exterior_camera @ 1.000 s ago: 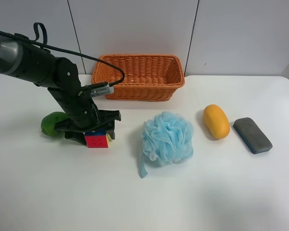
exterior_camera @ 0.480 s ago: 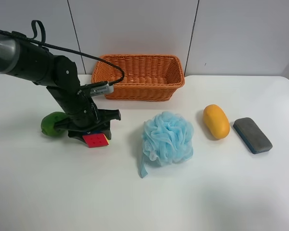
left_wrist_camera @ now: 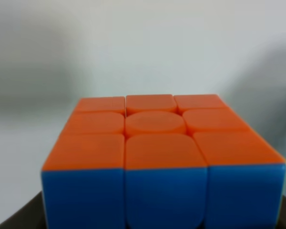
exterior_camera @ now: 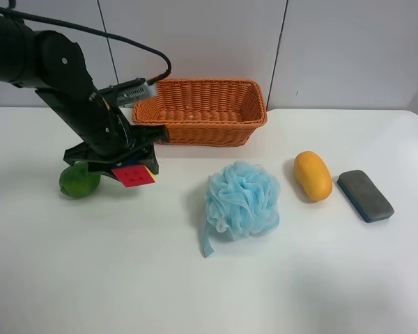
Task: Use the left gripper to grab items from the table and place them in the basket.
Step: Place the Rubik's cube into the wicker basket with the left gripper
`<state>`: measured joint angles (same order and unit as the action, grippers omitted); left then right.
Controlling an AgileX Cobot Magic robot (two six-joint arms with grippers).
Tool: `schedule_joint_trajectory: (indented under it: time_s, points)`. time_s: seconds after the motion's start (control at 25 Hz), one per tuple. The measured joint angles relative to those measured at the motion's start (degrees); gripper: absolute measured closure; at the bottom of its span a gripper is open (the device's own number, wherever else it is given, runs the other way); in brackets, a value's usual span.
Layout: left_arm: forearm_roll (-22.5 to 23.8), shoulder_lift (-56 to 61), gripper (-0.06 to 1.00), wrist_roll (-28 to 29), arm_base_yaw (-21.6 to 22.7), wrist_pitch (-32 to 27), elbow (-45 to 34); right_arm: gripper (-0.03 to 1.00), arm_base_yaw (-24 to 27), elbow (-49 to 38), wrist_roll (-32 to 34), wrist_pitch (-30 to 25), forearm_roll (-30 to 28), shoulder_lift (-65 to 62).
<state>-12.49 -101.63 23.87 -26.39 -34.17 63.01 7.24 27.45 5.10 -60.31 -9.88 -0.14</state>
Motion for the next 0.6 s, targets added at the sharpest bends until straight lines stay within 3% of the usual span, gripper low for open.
schedule_joint_trajectory:
  time_s: [0.28, 0.6]
  points:
    - [5.83, 1.09, 0.37, 0.0, 0.0, -11.62, 12.71, -0.02, 0.0, 0.0, 0.0, 0.0, 0.0, 0.0]
    - [13.03, -5.66, 0.37, -1.3, 0.0, -20.06, 31.61, -0.02, 0.0, 0.0, 0.0, 0.0, 0.0, 0.0]
